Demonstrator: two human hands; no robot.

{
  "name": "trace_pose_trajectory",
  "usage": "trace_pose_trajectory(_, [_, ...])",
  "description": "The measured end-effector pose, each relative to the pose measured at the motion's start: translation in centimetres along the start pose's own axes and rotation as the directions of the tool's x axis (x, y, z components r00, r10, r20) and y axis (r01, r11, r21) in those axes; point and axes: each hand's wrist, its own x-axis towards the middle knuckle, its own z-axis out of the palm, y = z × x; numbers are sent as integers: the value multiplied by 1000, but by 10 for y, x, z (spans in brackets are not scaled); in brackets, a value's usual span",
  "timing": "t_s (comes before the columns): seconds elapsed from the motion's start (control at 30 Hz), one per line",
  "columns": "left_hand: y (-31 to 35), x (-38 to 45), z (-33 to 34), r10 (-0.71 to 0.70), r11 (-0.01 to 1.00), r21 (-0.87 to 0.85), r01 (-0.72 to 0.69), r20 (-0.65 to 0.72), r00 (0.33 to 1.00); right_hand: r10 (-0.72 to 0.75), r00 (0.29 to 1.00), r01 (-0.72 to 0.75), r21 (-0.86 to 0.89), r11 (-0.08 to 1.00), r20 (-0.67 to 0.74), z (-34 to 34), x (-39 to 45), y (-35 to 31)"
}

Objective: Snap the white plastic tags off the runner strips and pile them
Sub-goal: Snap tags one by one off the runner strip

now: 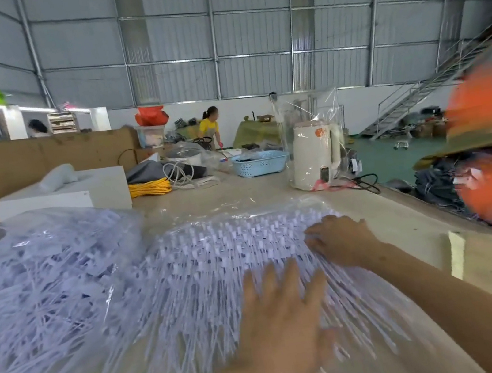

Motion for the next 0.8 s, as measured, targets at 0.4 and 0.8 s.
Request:
trace_pose_trajectory(0.4, [-51, 3, -1, -147, 987, -127, 95, -516, 844, -109, 992, 114, 85, 990, -67, -24, 73, -47])
trace_pose_trajectory(0.8, [-149, 20, 44, -689, 707, -141, 693, 82, 720, -235, 968, 240, -45, 970, 87, 6, 161, -138])
